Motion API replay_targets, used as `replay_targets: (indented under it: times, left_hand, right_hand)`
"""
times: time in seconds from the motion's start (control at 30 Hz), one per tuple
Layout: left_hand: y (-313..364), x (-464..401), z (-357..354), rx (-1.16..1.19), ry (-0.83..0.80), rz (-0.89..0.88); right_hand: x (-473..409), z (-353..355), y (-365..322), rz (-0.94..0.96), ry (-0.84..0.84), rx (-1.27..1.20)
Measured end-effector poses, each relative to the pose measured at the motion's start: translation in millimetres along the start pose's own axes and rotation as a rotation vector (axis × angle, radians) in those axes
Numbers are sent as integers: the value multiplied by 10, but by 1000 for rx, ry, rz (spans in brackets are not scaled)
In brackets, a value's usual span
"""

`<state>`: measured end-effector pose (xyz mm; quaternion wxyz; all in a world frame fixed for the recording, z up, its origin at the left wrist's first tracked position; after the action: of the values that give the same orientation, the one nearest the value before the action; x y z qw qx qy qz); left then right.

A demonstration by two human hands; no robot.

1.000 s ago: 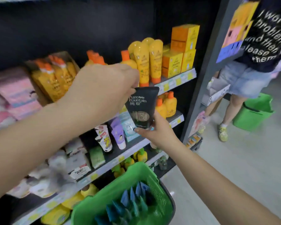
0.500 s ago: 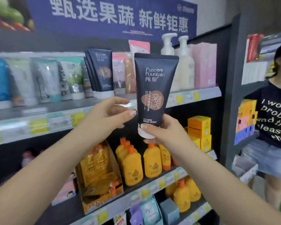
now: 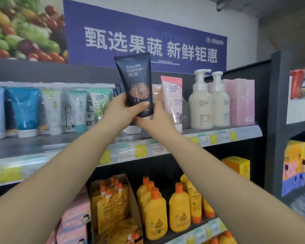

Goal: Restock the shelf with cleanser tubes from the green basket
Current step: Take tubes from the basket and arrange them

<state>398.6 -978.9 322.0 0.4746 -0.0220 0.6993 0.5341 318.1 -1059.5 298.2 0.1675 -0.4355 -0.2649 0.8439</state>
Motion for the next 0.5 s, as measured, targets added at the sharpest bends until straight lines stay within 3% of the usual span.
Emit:
replay_targets:
  times: [0.17,0.5]
  left_hand:
    - [-267,-85,2,-119,14,-15]
    - [-310,-115,5,-368,-27,36]
  right_hand:
    - [-151,-201,140,-15,-49,227]
    - [-217,-199,200,-24,-63,402]
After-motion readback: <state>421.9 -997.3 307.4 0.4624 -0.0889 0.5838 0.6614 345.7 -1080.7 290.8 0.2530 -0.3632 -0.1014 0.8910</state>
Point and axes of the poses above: each hand's wrist, its own x-axis away from the middle knuckle, its own z-axis out of the back of the hand, y = z × x, the point moved 4 cm from there along -x, towards the middle knuckle, and after that the axes turned 15 degrees about x, right-handed, at the moved point
